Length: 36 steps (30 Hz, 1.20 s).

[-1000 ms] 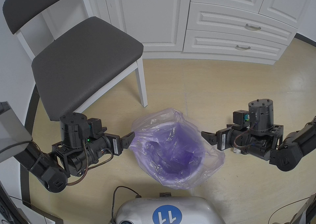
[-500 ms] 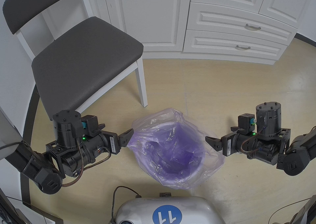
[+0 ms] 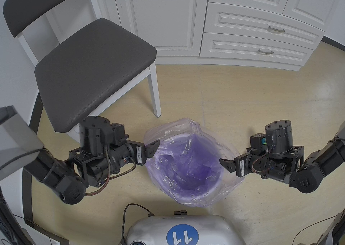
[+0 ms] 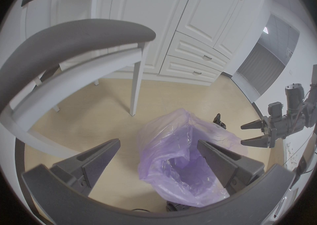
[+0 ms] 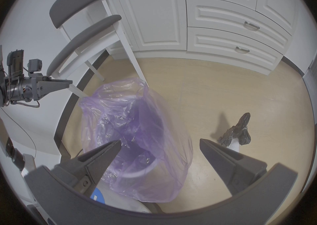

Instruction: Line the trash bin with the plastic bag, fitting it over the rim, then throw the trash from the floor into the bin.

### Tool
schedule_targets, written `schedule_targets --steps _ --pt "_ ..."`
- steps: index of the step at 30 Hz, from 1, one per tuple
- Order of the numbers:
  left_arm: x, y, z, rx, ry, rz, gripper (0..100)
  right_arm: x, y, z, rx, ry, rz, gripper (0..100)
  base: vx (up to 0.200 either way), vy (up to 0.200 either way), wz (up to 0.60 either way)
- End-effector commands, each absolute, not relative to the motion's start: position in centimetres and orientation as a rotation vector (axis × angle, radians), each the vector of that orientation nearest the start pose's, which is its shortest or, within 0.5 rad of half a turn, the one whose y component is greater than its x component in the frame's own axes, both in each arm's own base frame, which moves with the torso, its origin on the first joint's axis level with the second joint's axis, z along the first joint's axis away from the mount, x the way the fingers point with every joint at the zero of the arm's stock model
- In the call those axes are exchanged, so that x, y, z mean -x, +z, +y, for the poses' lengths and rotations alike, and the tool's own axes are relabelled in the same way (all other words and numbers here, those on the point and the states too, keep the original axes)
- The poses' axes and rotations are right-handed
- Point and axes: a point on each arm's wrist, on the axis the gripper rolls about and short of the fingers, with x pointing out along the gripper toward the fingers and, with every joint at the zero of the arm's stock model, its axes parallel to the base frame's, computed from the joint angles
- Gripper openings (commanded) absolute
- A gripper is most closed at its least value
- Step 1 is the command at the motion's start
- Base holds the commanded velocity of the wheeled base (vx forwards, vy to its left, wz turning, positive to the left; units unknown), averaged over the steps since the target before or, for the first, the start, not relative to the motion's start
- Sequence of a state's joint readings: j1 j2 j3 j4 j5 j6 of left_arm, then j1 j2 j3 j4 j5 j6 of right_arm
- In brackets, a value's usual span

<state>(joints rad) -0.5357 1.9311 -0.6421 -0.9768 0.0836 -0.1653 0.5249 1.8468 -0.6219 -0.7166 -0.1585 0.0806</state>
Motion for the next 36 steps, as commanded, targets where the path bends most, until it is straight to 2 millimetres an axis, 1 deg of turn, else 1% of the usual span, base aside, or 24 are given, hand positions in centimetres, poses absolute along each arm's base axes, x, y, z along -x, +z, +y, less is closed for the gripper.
schedule_targets --steps 1,3,4,7,12,13,14,15,20,27,32,33,36 --pt "-31.4 6.4 -18.5 0.031 -0.417 0.401 100 -27.6 7.4 14.5 0.114 0.307 0.574 100 0.0 0.0 0.0" --pt "-32.2 5.6 -18.6 0.021 -0.411 0.413 100 -28.2 6.6 14.4 0.116 0.296 0.594 100 0.0 0.0 0.0" --pt "-32.9 4.9 -18.6 0.016 -0.403 0.427 100 -28.8 5.9 14.3 0.116 0.284 0.609 100 0.0 0.0 0.0" --pt "-34.8 3.7 -18.6 0.02 -0.38 0.431 100 -30.1 4.8 14.0 0.116 0.255 0.629 100 0.0 0.0 0.0" --pt "-36.2 3.3 -17.8 0.029 -0.349 0.423 100 -31.1 4.8 13.2 0.103 0.22 0.62 100 0.0 0.0 0.0" --pt "-36.7 3.3 -17.7 0.034 -0.34 0.417 100 -31.6 4.7 13.0 0.094 0.207 0.614 100 0.0 0.0 0.0" --pt "-36.7 3.3 -17.7 0.034 -0.34 0.417 100 -31.6 4.7 13.0 0.094 0.207 0.614 100 0.0 0.0 0.0" --pt "-37.5 3.3 -17.3 0.045 -0.319 0.403 100 -32.4 4.6 12.8 0.079 0.192 0.595 100 0.0 0.0 0.0" --pt "-38.2 2.9 -16.9 0.067 -0.3 0.396 100 -33.6 4.0 11.9 0.052 0.161 0.532 100 0.0 0.0 0.0" --pt "-38.9 3.8 -17.1 0.163 -0.288 0.365 100 -34.6 4.4 11.4 0.028 0.142 0.478 100 0.0 0.0 0.0" --pt "-39.2 3.8 -17.2 0.183 -0.289 0.352 100 -36.0 3.8 10.7 0.005 0.112 0.461 100 0.0 0.0 0.0" --pt "-39.4 3.7 -17.4 0.2 -0.289 0.338 100 -36.6 3.4 10.4 -0.011 0.1 0.451 100 0.0 0.0 0.0" --pt "-39.8 3.5 -17.6 0.214 -0.29 0.327 100 -37.3 2.8 10.4 -0.033 0.09 0.438 100 0.0 0.0 0.0"
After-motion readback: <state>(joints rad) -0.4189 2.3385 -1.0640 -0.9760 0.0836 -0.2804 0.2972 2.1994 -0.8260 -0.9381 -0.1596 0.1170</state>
